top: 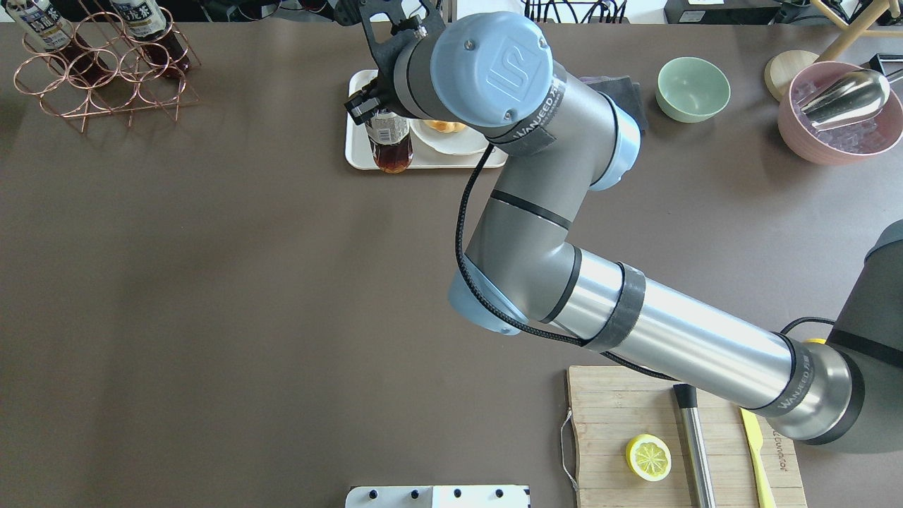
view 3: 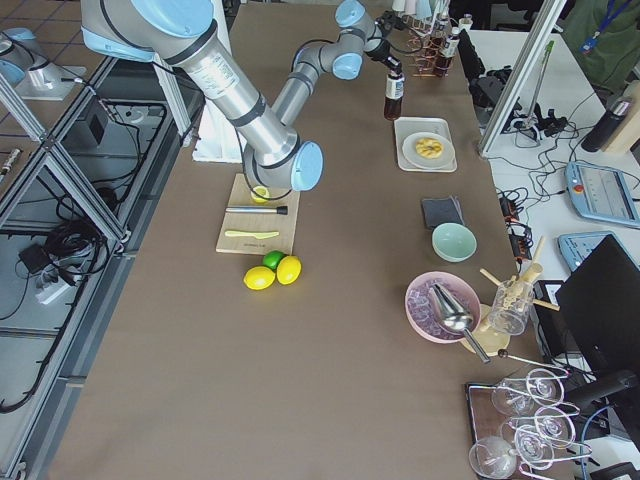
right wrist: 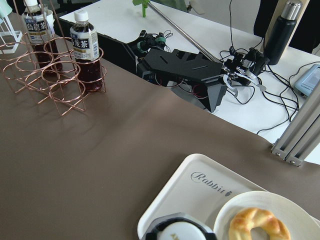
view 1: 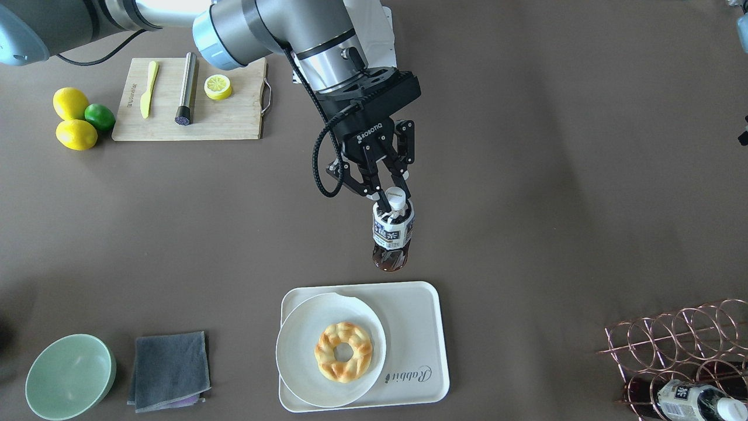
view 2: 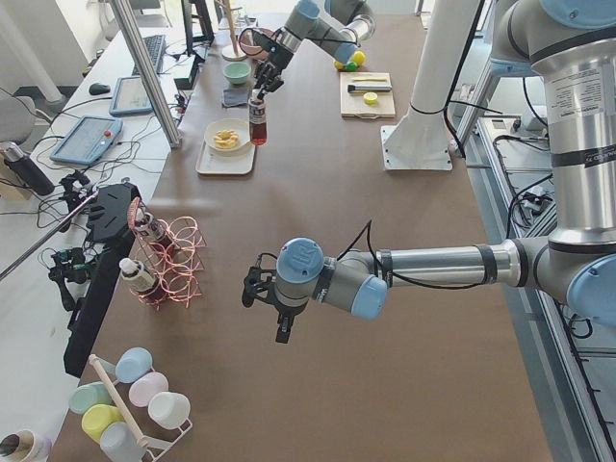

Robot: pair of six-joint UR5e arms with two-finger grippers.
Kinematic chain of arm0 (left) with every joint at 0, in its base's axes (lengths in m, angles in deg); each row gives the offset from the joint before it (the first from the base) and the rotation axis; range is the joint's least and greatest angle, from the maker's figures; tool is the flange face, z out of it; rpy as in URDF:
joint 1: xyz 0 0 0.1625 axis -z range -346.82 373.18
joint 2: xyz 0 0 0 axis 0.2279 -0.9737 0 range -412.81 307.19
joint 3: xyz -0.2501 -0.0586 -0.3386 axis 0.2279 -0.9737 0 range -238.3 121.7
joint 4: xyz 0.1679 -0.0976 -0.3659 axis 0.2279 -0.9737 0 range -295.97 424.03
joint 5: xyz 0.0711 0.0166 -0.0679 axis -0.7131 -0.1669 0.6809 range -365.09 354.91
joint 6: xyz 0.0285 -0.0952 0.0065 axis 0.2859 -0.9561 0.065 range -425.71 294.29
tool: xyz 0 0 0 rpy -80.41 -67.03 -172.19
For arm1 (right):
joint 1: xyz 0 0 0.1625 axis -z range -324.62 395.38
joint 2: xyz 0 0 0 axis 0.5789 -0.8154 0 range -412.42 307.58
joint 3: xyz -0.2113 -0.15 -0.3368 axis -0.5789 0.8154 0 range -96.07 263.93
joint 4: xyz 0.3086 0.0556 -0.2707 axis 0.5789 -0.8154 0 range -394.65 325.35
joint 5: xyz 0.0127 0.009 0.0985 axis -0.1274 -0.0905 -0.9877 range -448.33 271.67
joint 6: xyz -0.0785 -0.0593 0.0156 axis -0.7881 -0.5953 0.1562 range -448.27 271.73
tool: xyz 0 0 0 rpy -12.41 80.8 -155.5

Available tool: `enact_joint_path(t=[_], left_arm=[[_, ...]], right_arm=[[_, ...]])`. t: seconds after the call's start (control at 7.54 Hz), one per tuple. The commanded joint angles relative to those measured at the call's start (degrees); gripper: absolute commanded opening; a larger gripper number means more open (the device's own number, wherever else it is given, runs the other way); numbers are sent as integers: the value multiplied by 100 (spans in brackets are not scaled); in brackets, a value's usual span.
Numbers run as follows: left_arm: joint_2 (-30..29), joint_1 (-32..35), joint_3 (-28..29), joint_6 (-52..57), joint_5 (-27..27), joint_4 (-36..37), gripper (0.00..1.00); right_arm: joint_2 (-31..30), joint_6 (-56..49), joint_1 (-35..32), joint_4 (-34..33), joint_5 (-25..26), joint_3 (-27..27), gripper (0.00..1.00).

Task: Place tea on tray
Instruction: 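Lift the bottle with the right gripper and carry it over the white tray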

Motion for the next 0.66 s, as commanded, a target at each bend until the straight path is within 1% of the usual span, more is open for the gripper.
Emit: enact_joint_path(t=[0.0,0.13,0.27,0.53], left_arm=[[16,-49,3,178,-26,685,99],[51,12,21,484,-35,826,99],[130,38,-5,514,-35,828,99],[130,135,-14,531,-35,810,99]], right_arm=[[734,93,-250,25,-170,971,0],[1015,129,-320,34,-179,1357,0],[1323,129,-443,51,-275,1840,0],[1422,138,-567,838,-355,2736,0]])
